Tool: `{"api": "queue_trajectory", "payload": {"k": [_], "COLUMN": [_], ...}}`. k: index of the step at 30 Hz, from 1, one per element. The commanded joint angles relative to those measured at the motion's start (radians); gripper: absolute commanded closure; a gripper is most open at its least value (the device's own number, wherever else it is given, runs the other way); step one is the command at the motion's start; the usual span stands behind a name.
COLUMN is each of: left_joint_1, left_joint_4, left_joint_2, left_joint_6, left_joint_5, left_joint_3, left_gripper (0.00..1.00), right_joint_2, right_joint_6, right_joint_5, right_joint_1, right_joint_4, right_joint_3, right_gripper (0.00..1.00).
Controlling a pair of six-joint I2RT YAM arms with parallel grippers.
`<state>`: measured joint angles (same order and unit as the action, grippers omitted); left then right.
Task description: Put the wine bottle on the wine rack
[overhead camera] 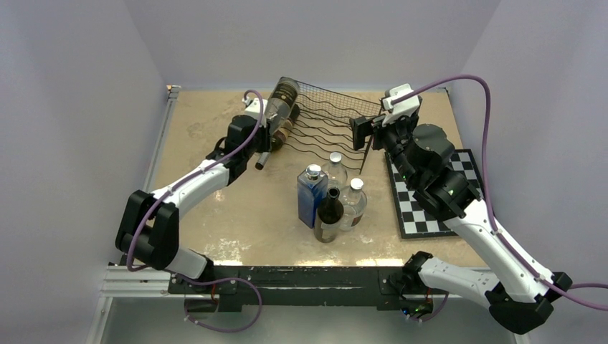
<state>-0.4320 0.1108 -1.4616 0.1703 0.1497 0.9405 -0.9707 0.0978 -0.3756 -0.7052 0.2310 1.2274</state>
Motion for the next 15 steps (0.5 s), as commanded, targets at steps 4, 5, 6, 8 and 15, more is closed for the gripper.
{"api": "queue_trajectory", "payload": {"k": [4, 5, 6, 8, 15], "left_joint_1": [0.011, 0.014, 0.016, 0.018, 0.018], "left_joint_4": [0.072, 0.07, 0.067, 0.057, 0.017], "left_joint_2": [-0.108, -0.12, -0.132, -0.155, -0.179], "left_joint_6": [-0.035, -0.038, -0.039, -0.041, -0.045], "left_joint_5": [-0.046, -0.052, -0.055, -0.063, -0.05], "left_joint_3": [0.147, 0.159, 0.171, 0.195, 0.245], "left_gripper": [1.0, 1.0, 1.0, 1.0, 1.0], "right_joint_2": [0.01, 0.014, 0.015, 0.021, 0.024], "right_joint_6": [0.002, 0.002, 0.002, 0.003, -0.001], "right_joint_5": [0.0, -0.002, -0.005, -0.011, -0.009], "right_joint_1": [0.006, 0.006, 0.006, 0.006, 0.006], "right_joint_4": [-0.02, -0.02, -0.018, -0.018, 0.004], "right_joint_3": [0.032, 0.03, 0.028, 0.024, 0.034], "right_gripper": [0.01, 0.01, 0.01, 0.02, 0.01]}}
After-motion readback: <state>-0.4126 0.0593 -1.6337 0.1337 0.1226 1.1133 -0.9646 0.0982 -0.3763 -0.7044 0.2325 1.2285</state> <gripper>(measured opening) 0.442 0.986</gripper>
